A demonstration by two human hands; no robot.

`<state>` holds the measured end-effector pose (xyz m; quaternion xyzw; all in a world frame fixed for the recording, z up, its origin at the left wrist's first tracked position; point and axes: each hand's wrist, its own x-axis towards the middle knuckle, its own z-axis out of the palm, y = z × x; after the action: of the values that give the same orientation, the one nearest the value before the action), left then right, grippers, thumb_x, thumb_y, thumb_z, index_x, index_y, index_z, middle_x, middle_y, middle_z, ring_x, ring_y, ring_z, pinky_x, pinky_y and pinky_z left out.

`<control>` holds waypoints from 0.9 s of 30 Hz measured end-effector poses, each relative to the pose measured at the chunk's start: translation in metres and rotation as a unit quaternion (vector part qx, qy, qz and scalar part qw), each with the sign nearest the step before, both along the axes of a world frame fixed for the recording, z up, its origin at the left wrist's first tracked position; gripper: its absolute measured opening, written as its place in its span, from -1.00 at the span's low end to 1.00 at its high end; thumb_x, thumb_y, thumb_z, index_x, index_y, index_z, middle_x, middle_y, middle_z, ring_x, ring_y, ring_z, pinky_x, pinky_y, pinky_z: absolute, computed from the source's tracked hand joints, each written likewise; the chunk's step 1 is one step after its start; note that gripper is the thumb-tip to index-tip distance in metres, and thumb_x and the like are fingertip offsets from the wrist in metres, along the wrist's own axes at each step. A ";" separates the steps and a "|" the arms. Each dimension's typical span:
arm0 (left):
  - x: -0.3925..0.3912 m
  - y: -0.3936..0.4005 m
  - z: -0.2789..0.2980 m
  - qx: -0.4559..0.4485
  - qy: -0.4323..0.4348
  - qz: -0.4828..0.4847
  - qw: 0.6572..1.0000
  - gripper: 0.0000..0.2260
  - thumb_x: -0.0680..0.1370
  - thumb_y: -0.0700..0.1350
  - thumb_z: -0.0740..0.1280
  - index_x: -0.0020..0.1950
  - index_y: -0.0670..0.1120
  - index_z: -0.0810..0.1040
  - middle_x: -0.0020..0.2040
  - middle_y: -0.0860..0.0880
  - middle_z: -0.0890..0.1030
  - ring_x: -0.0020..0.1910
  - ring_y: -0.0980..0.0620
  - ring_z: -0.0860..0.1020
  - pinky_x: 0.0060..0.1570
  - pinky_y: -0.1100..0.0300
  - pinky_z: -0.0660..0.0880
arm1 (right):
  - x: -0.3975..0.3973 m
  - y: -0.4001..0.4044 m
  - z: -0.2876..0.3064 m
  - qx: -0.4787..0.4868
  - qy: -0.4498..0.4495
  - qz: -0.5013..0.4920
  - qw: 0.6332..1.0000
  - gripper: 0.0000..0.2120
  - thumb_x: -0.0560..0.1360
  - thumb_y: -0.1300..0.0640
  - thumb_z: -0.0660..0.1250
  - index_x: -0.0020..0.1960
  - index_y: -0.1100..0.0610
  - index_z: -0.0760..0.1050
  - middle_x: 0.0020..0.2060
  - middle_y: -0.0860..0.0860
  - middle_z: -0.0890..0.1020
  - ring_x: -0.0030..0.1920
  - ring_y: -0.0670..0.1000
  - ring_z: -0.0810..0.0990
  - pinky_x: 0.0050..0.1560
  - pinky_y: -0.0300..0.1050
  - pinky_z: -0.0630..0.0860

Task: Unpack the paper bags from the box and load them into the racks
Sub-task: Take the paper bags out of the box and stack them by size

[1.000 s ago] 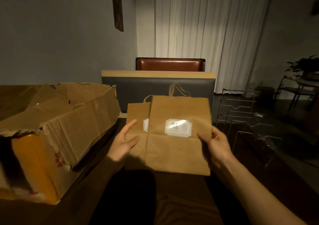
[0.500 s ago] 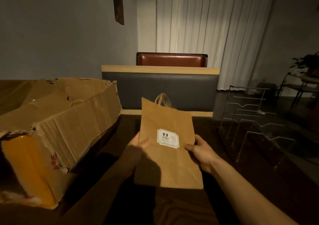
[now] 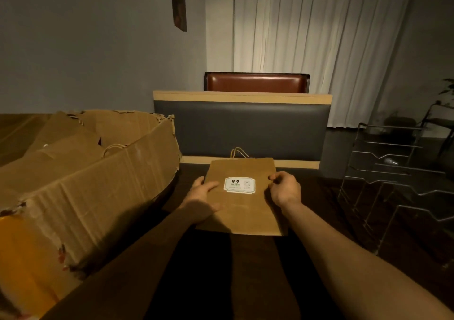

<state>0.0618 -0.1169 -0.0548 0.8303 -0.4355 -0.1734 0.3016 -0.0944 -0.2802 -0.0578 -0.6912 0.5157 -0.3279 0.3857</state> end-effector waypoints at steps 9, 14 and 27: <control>0.022 -0.042 -0.043 0.135 -0.121 -0.184 0.966 -0.26 0.42 0.39 0.35 0.55 0.26 0.20 0.64 -0.04 -0.10 0.60 -0.15 -0.06 0.53 -0.10 0.05 | 0.022 -0.070 -0.045 -0.108 0.292 0.039 0.949 -0.70 0.58 0.19 0.28 0.29 0.10 0.53 0.32 0.12 0.44 0.32 0.14 0.43 0.33 0.05 0.46; 0.029 -0.052 -0.060 0.092 -0.160 -0.144 0.972 -0.37 0.47 0.36 0.30 0.51 0.27 0.28 0.62 0.00 0.03 0.59 -0.08 -0.02 0.51 -0.02 0.05 | 0.021 -0.086 -0.039 -0.074 0.372 0.156 0.912 -0.58 0.63 -0.04 0.14 0.46 0.04 0.36 0.45 0.13 0.32 0.45 0.18 0.30 0.48 0.19 0.24; 0.006 -0.036 -0.016 0.113 -0.336 -0.149 0.923 -0.21 0.46 0.50 0.09 0.58 0.27 -0.16 0.64 0.00 -0.17 0.60 -0.05 -0.20 0.55 -0.16 -0.18 | -0.003 -0.045 -0.001 -0.149 0.330 0.214 0.907 -0.32 0.61 -0.30 0.03 0.63 -0.05 -0.05 0.62 0.04 -0.10 0.60 0.11 -0.15 0.54 0.20 -0.16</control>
<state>0.0678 -0.1530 -0.0713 0.7937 -0.6077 0.0246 0.0129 -0.0973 -0.3251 -0.0591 -0.9033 0.3982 -0.0632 0.1467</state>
